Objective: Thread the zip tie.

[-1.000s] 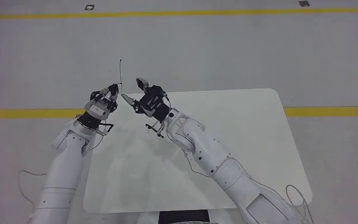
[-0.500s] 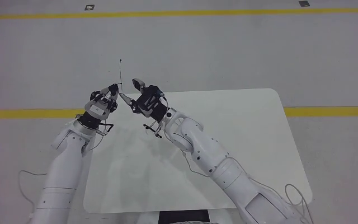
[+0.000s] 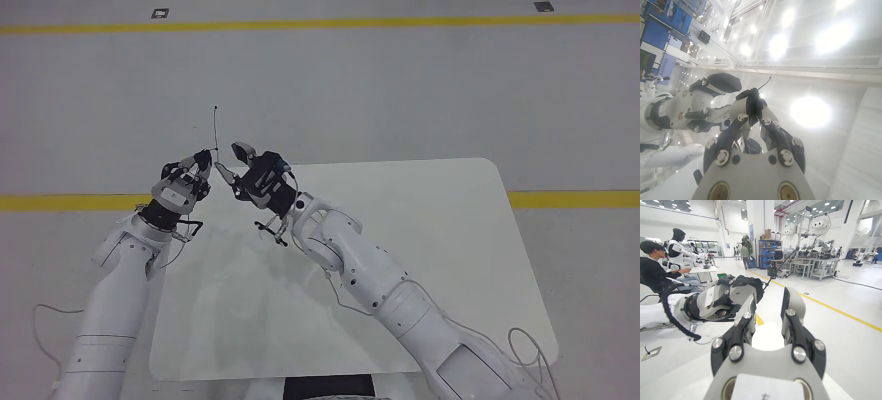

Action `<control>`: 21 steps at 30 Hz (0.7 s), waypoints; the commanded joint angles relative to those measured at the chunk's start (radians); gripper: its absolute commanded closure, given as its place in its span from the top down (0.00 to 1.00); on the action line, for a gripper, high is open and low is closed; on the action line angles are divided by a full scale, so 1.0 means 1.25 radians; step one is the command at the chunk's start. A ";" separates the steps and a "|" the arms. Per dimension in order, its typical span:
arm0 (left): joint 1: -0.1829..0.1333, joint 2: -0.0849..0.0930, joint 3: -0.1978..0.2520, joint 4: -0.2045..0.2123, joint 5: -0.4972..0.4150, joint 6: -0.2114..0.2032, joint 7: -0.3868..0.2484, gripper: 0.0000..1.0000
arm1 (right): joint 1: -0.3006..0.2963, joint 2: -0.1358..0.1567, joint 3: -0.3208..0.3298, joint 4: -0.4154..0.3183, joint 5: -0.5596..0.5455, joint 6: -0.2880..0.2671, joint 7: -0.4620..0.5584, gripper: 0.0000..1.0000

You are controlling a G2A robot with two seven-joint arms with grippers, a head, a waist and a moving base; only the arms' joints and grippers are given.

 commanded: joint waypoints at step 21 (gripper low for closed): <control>0.000 0.000 0.000 0.000 0.000 0.000 0.000 0.00 | 0.010 -0.008 0.000 0.018 -0.013 0.012 -0.011 0.16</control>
